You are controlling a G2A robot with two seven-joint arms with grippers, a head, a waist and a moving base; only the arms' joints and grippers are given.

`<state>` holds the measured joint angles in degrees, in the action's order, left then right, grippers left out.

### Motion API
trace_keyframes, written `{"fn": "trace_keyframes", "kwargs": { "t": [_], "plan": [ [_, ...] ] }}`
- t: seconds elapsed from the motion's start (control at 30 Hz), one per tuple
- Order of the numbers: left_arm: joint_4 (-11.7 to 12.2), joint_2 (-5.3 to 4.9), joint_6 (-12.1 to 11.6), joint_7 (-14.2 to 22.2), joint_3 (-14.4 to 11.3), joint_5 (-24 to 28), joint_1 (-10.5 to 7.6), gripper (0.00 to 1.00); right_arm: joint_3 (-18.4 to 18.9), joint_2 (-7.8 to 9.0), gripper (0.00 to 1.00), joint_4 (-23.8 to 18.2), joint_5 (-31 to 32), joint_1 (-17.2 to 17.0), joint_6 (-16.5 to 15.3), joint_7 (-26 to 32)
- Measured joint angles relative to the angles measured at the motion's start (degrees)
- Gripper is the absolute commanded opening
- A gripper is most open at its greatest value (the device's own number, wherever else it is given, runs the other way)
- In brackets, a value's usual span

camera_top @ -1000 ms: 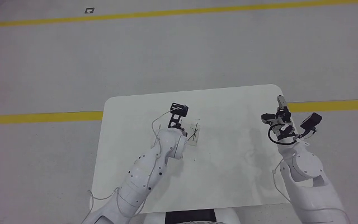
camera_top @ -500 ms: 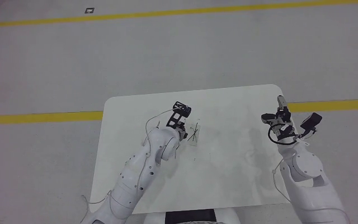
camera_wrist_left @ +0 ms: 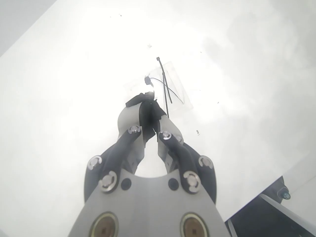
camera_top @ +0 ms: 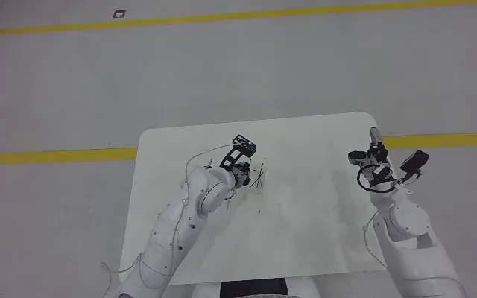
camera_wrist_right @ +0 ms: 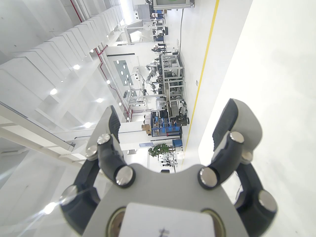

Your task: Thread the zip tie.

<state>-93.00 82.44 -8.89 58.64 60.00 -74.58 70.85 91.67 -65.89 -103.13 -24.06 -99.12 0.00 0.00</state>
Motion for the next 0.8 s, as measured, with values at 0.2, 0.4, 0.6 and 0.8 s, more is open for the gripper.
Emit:
{"fn": "trace_keyframes", "kwargs": {
  "t": [0.2,0.4,0.6,0.8],
  "plan": [
    [0.0,0.00,0.0,0.0,0.0,0.0,0.00,0.00,0.0,0.00,1.00,0.0,0.0,0.0,0.0,0.0],
    [-0.1,-0.25,0.4,-1.7,-0.1,-1.4,0.45,0.00,0.0,0.00,1.00,0.0,0.0,0.0,0.0,0.0],
    [-1.8,-1.12,-0.5,-3.1,1.1,-3.5,1.60,0.00,0.0,0.00,1.00,0.0,0.0,0.0,0.0,0.0],
    [-3.0,-2.01,-2.9,-4.4,2.2,-4.4,3.06,0.00,0.0,0.00,1.00,0.0,0.0,0.0,0.0,0.0]
  ]
}}
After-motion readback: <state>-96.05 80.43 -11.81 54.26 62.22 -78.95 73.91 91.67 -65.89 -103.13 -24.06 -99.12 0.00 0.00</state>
